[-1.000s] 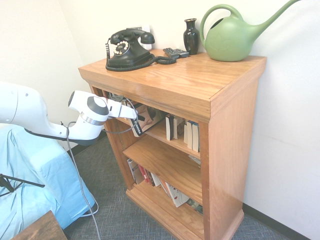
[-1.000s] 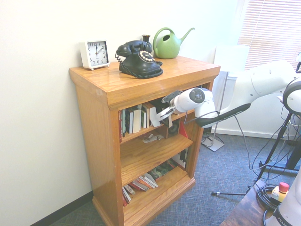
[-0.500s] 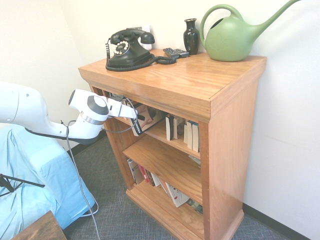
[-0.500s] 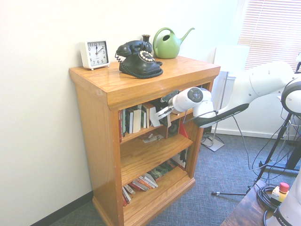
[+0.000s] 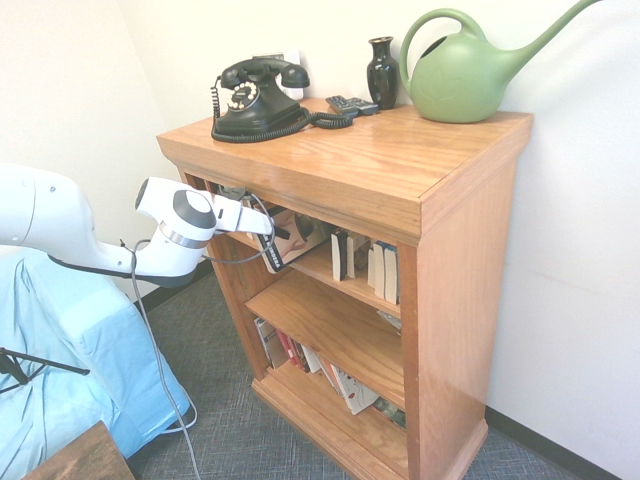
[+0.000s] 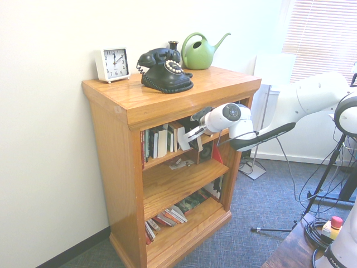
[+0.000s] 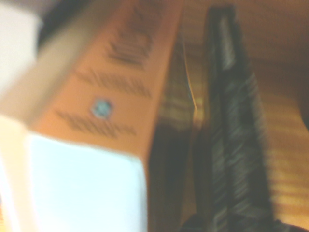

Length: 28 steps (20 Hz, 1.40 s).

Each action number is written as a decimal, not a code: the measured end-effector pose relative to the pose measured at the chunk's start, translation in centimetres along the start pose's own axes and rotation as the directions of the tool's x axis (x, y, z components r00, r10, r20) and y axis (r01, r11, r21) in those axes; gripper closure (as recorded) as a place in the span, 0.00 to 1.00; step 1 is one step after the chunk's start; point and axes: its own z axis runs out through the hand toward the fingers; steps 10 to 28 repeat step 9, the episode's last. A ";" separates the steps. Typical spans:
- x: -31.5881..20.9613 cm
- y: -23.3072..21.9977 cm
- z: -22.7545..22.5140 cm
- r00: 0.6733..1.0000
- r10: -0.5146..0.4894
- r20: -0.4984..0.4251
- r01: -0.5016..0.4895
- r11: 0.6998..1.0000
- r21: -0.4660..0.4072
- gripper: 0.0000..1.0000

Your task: Organize the shelf

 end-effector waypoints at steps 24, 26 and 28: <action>-1.7 4.4 -5.2 0.999 -0.029 0.021 0.028 0.999 0.044 0.00; -1.7 4.4 -5.2 0.999 -0.029 0.021 0.028 0.999 0.044 0.00; -1.7 4.4 -5.2 0.999 -0.029 0.021 0.028 0.999 0.044 0.00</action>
